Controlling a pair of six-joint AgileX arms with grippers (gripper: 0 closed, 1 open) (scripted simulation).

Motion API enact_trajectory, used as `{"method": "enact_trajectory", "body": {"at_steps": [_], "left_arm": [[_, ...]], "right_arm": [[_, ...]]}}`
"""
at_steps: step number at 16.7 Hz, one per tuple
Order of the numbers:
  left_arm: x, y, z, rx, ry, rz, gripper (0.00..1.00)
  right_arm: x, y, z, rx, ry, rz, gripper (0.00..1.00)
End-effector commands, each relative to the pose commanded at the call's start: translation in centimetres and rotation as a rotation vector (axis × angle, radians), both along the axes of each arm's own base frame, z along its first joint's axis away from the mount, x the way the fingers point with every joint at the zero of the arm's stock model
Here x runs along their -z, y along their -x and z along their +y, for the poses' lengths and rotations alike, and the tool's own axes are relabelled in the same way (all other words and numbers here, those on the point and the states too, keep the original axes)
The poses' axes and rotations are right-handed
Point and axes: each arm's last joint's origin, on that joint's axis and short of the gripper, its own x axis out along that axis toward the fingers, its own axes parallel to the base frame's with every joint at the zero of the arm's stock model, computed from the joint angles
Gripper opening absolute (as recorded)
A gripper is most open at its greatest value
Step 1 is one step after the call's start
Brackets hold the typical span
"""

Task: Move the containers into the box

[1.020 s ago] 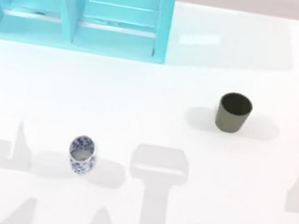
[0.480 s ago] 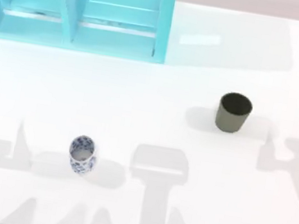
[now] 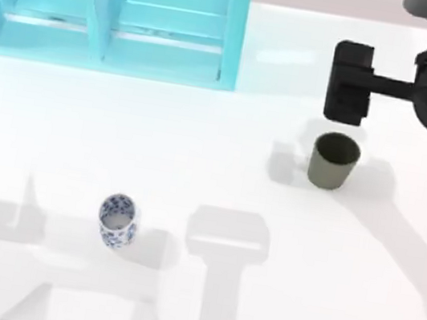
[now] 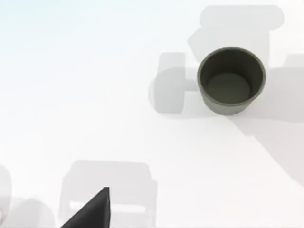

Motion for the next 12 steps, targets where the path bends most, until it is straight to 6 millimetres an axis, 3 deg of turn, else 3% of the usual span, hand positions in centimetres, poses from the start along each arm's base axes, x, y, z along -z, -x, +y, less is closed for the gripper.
{"method": "enact_trajectory", "body": {"at_steps": [3,5,9,12], "left_arm": [[0.0,0.0,0.0,0.0,0.0,0.0,1.0],[0.0,0.0,0.0,0.0,0.0,0.0,1.0],[0.0,0.0,0.0,0.0,0.0,0.0,1.0],[0.0,0.0,0.0,0.0,0.0,0.0,1.0]], "right_arm": [[2.2,-2.8,7.1,-0.008,0.121,0.187,1.0],[4.2,-3.7,11.7,-0.008,0.195,0.272,1.0],[7.9,-3.2,19.7,0.002,0.284,0.351,1.0],[9.3,-1.7,24.0,0.012,0.276,0.346,1.0]]}}
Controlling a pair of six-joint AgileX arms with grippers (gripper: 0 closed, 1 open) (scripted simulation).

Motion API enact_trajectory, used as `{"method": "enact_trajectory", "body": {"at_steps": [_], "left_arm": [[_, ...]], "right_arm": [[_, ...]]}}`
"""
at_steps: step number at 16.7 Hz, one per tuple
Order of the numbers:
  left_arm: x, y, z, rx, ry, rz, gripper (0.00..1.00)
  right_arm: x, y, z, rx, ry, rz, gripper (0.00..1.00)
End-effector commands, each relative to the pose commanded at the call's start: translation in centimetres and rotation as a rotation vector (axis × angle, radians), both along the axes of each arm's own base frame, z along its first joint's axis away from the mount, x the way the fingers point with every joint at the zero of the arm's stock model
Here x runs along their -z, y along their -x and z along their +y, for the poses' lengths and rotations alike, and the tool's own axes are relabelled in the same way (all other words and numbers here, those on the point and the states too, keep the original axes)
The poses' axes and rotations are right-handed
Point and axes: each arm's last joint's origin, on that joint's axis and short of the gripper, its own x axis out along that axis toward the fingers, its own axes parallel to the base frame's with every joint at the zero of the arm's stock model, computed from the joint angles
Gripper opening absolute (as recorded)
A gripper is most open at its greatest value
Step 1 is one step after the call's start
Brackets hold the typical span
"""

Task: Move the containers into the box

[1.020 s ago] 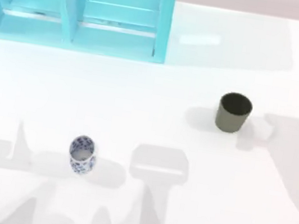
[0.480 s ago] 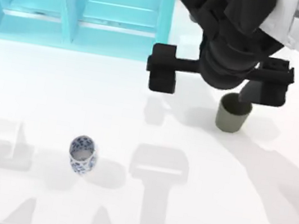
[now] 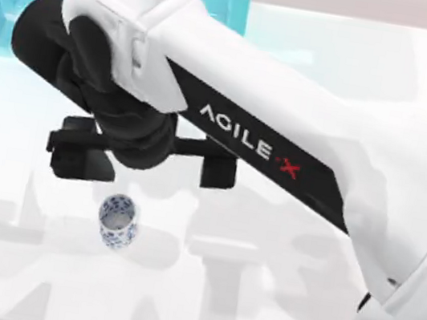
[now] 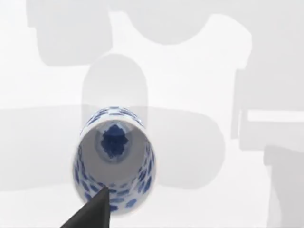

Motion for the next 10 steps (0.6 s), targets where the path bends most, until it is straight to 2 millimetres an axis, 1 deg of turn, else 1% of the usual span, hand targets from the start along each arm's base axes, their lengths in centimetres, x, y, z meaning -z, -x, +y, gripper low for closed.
{"method": "enact_trajectory", "body": {"at_steps": [2,5,8,10], "left_arm": [[0.0,0.0,0.0,0.0,0.0,0.0,1.0],[0.0,0.0,0.0,0.0,0.0,0.0,1.0],[0.0,0.0,0.0,0.0,0.0,0.0,1.0],[0.0,0.0,0.0,0.0,0.0,0.0,1.0]], "right_arm": [[0.3,1.2,2.0,0.01,-0.031,-0.017,1.0],[0.3,2.7,3.7,0.025,-0.085,-0.039,1.0],[0.2,3.3,4.3,0.034,-0.117,-0.049,1.0],[0.2,3.3,4.3,0.034,-0.117,-0.05,1.0]]}}
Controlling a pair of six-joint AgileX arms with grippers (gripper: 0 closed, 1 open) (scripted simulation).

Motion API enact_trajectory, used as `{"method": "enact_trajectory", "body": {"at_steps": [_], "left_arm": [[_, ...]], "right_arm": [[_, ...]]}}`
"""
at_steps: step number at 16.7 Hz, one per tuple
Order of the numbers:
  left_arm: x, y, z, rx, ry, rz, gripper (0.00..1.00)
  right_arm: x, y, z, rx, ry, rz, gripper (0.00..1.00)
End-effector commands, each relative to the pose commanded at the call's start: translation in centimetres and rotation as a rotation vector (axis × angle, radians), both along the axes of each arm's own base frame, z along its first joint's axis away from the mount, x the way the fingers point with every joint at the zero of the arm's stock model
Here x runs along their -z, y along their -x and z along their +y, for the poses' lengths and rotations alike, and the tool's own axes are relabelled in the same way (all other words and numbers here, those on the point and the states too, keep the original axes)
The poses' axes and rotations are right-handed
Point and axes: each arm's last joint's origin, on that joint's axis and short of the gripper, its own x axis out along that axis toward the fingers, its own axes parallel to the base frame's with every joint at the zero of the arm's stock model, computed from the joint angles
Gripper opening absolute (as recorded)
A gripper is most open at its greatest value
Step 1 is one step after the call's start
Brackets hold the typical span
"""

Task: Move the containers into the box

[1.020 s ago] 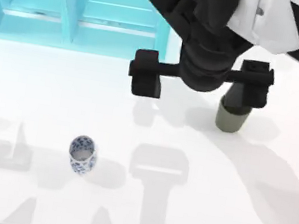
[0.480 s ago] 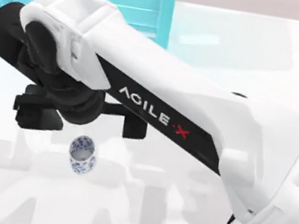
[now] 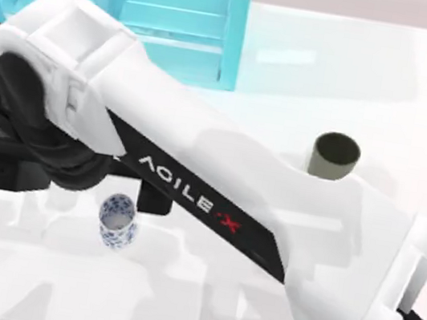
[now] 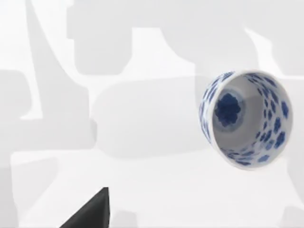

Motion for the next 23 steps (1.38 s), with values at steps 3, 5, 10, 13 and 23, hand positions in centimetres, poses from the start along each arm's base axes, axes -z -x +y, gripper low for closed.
{"method": "enact_trajectory", "body": {"at_steps": [3,5,10,13,23], "left_arm": [[0.0,0.0,0.0,0.0,0.0,0.0,1.0],[0.0,0.0,0.0,0.0,0.0,0.0,1.0],[0.0,0.0,0.0,0.0,0.0,0.0,1.0],[0.0,0.0,0.0,0.0,0.0,0.0,1.0],[0.0,0.0,0.0,0.0,0.0,0.0,1.0]], "right_arm": [[-0.1,-0.2,-0.1,0.004,-0.001,-0.001,1.0],[0.3,-0.3,0.0,0.003,0.001,0.001,1.0],[3.9,-1.4,0.7,0.001,0.004,0.002,1.0],[6.6,-2.3,0.6,0.0,-0.003,-0.001,1.0],[9.4,-3.0,0.2,0.001,0.002,0.001,0.85]]}}
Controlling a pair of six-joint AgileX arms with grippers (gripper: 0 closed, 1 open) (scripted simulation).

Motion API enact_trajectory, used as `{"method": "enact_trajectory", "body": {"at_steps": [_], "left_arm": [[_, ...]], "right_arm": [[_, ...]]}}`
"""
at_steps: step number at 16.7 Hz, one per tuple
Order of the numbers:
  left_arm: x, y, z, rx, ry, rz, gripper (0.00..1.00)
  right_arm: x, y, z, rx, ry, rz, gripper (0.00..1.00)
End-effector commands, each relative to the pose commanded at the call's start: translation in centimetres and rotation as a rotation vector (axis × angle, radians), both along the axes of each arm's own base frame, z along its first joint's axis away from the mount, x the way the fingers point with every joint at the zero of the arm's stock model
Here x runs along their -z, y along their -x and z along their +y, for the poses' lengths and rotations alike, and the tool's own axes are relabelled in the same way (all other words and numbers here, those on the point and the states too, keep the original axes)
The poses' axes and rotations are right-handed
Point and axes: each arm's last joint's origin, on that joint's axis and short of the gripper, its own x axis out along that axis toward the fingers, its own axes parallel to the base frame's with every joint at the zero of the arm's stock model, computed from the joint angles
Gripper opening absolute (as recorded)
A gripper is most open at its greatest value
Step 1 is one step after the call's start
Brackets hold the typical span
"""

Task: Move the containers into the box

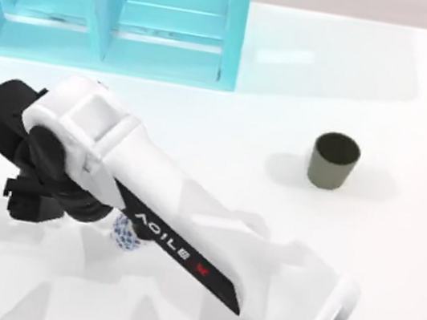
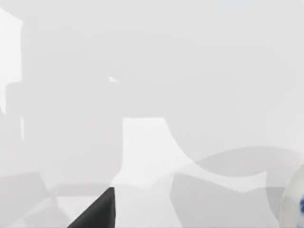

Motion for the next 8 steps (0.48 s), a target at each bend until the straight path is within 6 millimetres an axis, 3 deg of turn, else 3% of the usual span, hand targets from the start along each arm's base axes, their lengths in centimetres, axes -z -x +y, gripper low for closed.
{"method": "enact_trajectory", "body": {"at_steps": [8], "left_arm": [[0.0,0.0,0.0,0.0,0.0,0.0,1.0]], "right_arm": [[0.0,0.0,0.0,0.0,0.0,0.0,0.25]]}}
